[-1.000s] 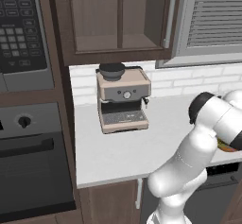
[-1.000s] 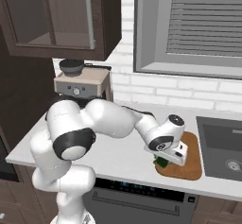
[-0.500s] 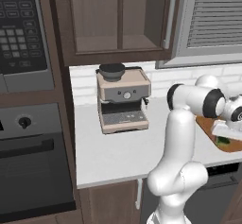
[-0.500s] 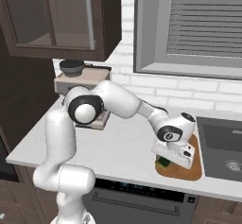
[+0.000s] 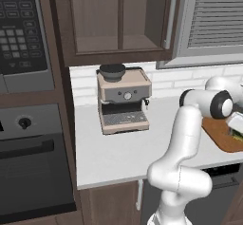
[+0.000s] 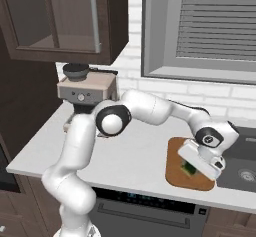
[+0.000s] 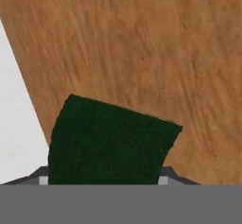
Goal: Pick up the sponge from the counter and clean the cutting board by briefly scrubbing or pressing down on the cutting board. Once finished, release the sponge.
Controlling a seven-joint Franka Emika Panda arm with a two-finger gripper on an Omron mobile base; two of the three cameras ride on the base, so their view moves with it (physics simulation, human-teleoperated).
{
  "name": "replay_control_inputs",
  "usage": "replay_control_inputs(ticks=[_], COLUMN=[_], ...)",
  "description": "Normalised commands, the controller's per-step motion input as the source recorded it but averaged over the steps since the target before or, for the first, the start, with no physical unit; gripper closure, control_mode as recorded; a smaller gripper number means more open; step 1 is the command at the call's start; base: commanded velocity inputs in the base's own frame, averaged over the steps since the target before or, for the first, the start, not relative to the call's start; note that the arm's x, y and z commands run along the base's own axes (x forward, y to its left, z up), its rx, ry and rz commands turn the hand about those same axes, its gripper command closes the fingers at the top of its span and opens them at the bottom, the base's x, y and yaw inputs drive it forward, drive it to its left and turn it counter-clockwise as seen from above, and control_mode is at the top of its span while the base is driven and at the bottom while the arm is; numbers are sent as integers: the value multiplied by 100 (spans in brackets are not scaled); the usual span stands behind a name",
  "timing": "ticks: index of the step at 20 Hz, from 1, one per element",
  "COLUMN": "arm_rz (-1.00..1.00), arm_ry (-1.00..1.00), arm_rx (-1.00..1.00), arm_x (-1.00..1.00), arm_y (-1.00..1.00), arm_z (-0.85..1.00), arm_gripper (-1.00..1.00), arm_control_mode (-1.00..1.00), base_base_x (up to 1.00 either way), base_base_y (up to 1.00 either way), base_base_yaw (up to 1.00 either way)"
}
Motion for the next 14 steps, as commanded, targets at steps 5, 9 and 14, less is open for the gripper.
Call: replay_control_inputs(ticks=[5, 9, 14], arm_rz=[-14, -18, -21], arm_ry=[-11, 4, 2], arm_rx=[-22, -40, -51], arm_x=[-24, 28, 18], arm_y=[66, 100, 100], arm_z=[-64, -100, -100], arm_gripper=[100, 100, 100], arm_control_mode=[-100, -100, -100], base_base_x=[0, 0, 0], base_base_y=[0, 0, 0], base_base_yaw=[0, 0, 0])
